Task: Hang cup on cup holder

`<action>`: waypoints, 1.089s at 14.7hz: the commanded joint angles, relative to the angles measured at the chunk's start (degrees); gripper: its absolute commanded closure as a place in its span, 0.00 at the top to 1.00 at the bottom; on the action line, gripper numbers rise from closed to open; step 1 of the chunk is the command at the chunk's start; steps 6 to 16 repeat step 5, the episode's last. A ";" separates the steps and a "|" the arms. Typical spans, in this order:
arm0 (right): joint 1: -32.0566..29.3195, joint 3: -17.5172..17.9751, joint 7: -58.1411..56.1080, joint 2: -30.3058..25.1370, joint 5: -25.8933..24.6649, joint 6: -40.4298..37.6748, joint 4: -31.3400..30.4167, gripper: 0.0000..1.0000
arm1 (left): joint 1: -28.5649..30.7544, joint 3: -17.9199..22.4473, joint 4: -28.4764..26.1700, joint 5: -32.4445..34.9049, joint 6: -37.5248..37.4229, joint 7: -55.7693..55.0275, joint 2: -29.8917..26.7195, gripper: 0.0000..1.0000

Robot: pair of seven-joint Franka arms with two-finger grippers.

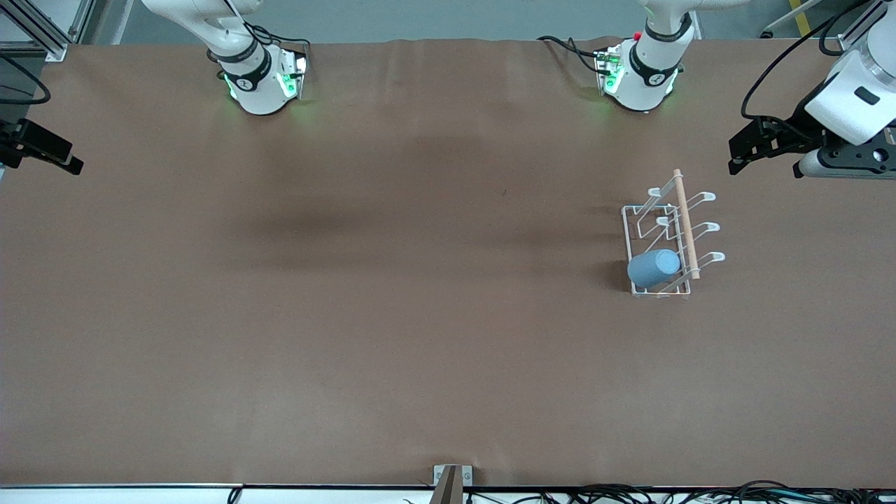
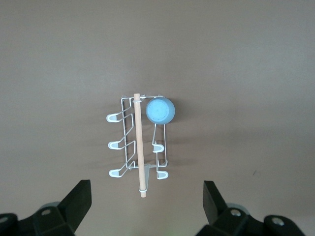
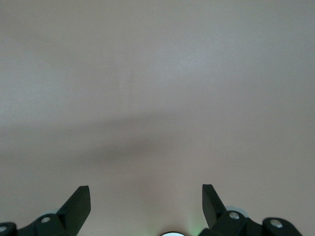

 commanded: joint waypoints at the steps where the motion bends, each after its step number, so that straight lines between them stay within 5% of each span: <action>1: -0.54 0.29 -0.52 -1.26 -1.01 -0.36 -0.94 1.00 | 0.43 -0.18 2.35 -0.36 -1.87 -0.21 0.85 1.00; 16: -0.54 0.29 -0.52 -1.26 -1.01 -0.36 -0.85 1.00 | 0.43 -0.09 2.62 0.08 -2.40 0.14 0.85 1.00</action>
